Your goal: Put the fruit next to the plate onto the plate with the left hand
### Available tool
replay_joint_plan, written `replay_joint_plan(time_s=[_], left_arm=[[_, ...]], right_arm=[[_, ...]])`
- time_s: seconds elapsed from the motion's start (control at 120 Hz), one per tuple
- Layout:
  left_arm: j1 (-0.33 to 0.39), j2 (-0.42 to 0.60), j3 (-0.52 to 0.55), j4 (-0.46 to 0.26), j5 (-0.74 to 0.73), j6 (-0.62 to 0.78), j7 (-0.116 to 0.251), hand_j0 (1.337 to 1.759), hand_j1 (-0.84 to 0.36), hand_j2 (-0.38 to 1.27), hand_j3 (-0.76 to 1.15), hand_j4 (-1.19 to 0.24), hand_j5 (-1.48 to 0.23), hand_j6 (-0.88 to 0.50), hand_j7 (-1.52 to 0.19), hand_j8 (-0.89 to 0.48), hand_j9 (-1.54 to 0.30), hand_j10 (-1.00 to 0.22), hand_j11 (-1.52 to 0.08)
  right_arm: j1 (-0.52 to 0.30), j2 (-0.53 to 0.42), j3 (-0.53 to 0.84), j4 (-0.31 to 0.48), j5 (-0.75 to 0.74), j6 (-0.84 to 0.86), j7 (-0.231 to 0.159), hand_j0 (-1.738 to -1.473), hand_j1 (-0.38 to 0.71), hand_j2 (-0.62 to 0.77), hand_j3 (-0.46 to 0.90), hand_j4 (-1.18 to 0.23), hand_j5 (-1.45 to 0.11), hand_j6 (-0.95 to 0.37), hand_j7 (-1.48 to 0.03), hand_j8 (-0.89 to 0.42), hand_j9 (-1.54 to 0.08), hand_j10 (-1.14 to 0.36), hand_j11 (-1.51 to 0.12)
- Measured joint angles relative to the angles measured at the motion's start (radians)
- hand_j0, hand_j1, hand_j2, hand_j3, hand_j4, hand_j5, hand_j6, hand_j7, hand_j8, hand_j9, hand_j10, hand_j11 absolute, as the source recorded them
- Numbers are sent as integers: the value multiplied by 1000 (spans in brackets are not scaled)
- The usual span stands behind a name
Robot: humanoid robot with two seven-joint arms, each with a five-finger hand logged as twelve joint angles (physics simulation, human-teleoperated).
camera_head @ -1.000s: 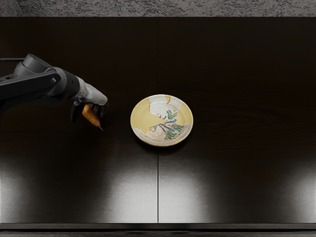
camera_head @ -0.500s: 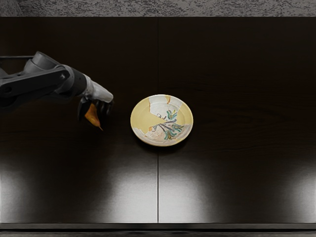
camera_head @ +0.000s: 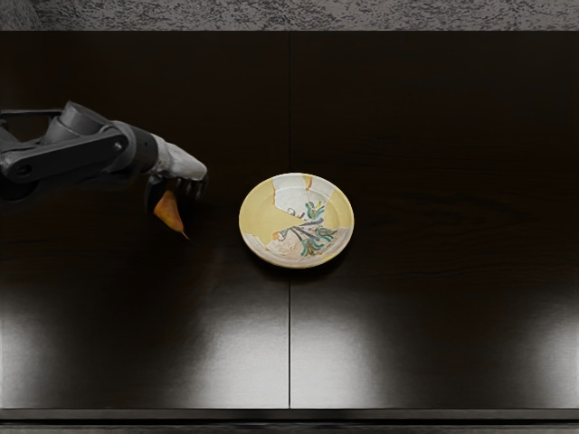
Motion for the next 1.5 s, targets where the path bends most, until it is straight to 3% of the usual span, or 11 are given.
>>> replay_joint_plan(time_s=[1.5], left_arm=[[41,-10,26,71,-11,40,-6,1658,-229,98,0,-484,-627,-484,-627,-486,-628,-484,-628]], right_arm=[[0,0,0,0,0,0,0,-1658,-320,-5,0,-24,-31,-24,-31,-24,-31,-24,-31]])
